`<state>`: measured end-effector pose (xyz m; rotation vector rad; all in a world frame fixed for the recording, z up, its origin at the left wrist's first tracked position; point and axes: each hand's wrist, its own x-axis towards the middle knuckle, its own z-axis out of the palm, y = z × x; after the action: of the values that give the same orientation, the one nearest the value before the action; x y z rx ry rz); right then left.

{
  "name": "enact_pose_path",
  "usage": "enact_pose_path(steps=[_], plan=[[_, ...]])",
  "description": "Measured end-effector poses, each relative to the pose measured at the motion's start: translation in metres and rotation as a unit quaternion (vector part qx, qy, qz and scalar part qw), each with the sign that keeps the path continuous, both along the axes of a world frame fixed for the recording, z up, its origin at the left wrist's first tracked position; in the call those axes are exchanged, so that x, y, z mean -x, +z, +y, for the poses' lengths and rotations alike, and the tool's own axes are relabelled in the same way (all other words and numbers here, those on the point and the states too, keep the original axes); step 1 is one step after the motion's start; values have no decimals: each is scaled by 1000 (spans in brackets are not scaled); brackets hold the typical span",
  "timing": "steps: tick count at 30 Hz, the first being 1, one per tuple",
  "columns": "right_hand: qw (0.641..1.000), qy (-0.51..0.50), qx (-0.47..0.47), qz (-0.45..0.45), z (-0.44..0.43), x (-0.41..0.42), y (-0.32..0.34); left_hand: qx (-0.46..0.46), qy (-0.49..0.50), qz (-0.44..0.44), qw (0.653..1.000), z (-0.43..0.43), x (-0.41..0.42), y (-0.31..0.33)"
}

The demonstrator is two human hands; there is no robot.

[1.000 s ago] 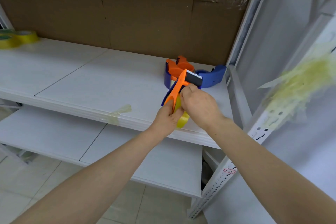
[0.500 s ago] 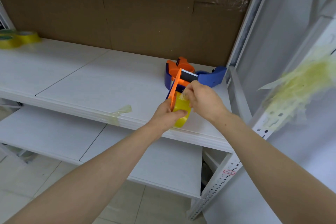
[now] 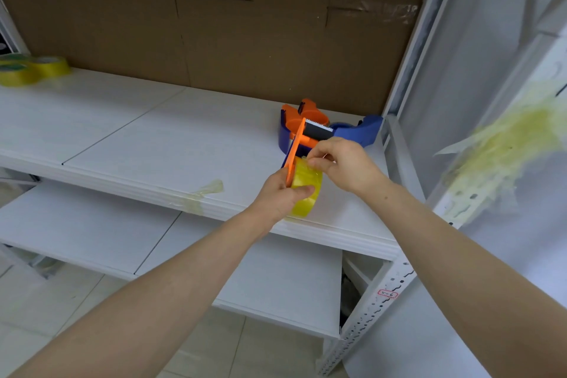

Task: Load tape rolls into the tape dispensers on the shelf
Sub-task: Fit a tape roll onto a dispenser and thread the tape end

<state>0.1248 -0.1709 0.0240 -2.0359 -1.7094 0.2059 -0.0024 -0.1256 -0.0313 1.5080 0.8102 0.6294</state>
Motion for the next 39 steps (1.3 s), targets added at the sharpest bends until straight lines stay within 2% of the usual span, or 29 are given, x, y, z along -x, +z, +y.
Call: enact_pose_path(steps=[10,19,24,28,31,36,39], plan=[[999,-17,27,-16,0,0,3,-11,-12,6,1000,7,6,1],[999,-30,3,45,-2,8,2,-5,-9,7,1000,11,10,-1],[998,-22,-24,60,-5,12,-3,78,-22,-42,996,11,15,3],[979,-58,-67,183,-2,18,-11,113,-17,-90,989,11,16,2],[934,-110,-48,336,0,25,-20,144,-7,-128,981,11,14,-2],[903,-149,-73,395,-2,23,-30,64,5,-76,995,10,14,-5],[855,-180,-111,474,-6,20,-30,120,46,-117,985,12,12,-5]])
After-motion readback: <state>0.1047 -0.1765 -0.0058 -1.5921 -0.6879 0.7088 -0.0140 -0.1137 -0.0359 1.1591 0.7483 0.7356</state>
